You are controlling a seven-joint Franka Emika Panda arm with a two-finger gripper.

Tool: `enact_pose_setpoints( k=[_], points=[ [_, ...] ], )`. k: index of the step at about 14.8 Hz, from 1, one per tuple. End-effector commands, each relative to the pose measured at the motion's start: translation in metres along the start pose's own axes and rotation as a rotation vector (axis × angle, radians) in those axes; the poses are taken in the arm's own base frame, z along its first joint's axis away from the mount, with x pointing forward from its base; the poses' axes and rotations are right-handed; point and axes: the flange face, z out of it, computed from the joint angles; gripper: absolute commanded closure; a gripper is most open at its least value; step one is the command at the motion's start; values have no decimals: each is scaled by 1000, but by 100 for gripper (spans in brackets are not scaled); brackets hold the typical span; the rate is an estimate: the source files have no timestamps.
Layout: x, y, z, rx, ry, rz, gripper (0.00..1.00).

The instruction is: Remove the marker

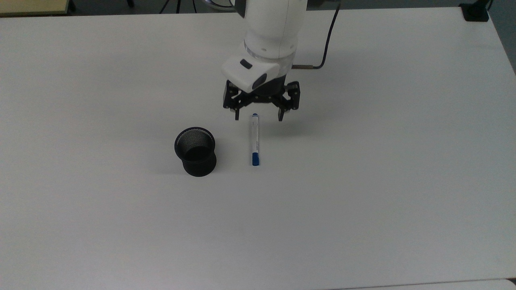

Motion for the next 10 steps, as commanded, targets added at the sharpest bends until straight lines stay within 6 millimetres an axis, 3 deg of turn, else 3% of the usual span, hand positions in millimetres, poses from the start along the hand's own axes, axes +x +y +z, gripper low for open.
enact_pose_setpoints(
  k=[1, 4, 10],
  points=[
    [-36, 18, -60, -33, -75, 24, 0],
    [-61, 41, -88, -42, -127, 40, 0],
    [-96, 113, -140, 74, -132, -31, 0]
  ],
)
